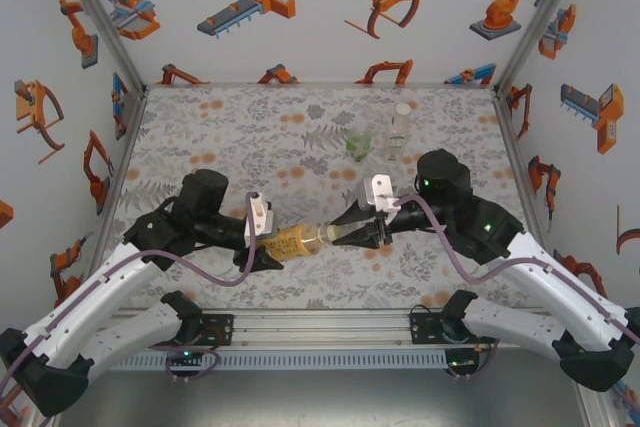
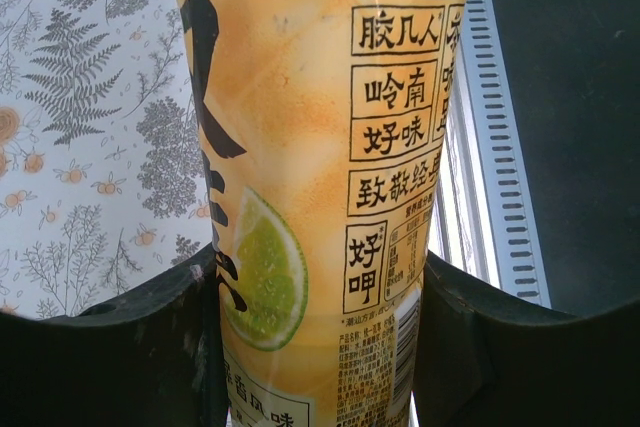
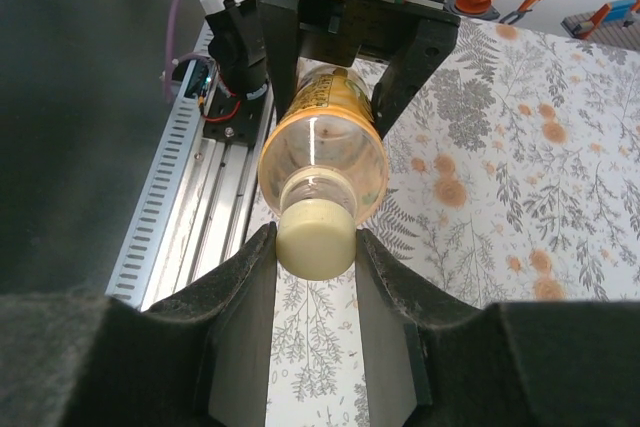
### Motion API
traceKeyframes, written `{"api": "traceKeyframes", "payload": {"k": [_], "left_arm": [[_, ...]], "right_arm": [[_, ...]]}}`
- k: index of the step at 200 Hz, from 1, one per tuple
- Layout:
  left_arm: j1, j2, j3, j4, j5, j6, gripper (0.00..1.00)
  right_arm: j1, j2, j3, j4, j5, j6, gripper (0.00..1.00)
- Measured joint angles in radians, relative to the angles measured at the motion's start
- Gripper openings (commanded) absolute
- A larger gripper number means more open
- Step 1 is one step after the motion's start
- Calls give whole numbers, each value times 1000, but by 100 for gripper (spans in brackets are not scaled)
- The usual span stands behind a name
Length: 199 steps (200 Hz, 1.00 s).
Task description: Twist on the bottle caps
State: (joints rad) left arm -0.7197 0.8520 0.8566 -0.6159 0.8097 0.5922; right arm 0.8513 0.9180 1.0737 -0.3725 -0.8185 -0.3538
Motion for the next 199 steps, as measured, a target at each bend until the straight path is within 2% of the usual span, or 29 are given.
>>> {"api": "traceKeyframes", "payload": {"k": [77,199], "left_arm": [[0,0,0,-6,1,0,0],[-1,5,0,-37,28,0,0]], "right_arm": [[21,29,26,-9,7,-21,21],[68,83,115,-156,29,-154,19]]}}
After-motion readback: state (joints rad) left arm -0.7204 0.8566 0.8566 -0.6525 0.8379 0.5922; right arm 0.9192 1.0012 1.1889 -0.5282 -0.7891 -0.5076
